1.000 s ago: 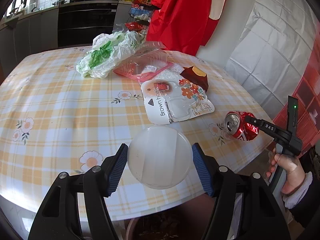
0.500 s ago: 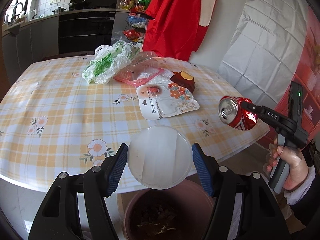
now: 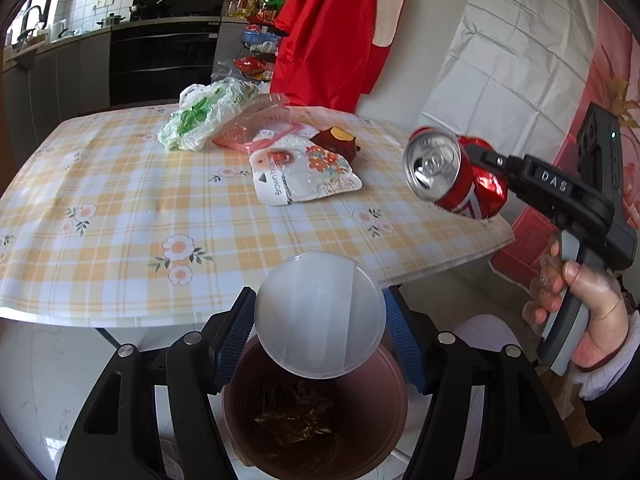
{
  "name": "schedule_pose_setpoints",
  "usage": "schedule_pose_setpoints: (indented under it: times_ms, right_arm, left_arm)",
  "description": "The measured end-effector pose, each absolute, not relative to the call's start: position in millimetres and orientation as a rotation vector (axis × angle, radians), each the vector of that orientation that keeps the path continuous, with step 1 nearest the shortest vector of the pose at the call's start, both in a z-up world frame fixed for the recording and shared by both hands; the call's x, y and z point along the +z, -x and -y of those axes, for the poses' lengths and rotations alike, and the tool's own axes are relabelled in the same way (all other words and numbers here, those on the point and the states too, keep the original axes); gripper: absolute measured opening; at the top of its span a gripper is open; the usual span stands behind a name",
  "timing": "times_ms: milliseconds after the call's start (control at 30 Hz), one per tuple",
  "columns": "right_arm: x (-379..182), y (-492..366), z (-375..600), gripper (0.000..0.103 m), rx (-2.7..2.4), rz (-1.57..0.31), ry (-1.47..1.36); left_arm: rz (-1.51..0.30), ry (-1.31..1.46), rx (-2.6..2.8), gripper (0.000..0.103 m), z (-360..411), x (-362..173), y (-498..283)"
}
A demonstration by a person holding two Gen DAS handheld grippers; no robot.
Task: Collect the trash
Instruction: 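Open the left tool over the bin to drop the lid while the right tool drops the can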
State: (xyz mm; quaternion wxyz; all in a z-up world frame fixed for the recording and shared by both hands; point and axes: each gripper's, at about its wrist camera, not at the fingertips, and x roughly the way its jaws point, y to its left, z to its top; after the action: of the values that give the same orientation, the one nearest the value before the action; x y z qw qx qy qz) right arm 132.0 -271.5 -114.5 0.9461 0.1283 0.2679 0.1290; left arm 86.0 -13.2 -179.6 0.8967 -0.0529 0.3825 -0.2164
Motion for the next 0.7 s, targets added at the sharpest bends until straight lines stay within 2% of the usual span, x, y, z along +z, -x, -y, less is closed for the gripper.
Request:
schedule_pose_setpoints:
  times_ms: [567,700]
  right_arm:
    - [-100,-107,270,0.026,0.287,-0.509,-0.259]
    - [-100,-107,270,0.026,0.293,-0.514,-0.257]
  left_arm:
    - [-0.809,0.073,-0.517,0.065,42,-186,-86]
    - [-0.765,0.085,-0.454,0.079,24,-175,-86]
